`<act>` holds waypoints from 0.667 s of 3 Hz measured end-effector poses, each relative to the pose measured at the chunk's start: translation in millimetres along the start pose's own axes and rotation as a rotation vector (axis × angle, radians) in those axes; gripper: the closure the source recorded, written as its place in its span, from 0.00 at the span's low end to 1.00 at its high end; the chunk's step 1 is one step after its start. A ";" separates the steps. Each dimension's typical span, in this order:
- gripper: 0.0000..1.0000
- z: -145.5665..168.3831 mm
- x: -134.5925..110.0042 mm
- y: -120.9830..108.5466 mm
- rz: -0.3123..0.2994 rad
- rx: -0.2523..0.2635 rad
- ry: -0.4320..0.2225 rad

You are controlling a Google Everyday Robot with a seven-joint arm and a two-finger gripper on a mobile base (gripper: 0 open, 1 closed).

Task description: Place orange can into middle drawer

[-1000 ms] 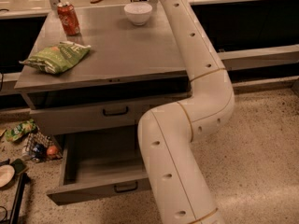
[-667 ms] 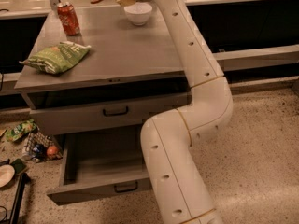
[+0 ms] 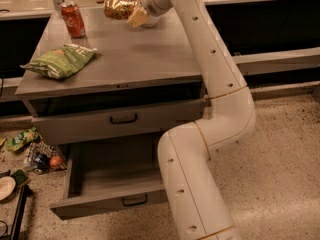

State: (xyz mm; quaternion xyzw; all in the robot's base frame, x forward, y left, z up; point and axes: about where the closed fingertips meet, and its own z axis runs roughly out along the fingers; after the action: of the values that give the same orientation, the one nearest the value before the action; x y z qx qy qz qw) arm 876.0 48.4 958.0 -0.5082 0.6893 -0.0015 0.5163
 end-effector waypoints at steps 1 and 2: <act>0.56 -10.6 11.2 13.6 0.081 -0.081 0.050; 0.25 -19.4 31.7 31.8 0.231 -0.185 0.126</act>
Offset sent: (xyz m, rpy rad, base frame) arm -0.0557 -0.0297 -0.0359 0.1201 0.4684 -0.0768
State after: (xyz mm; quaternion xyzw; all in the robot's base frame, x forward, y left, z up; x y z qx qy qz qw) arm 841.5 31.4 927.8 -0.4695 0.7714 0.0896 0.4200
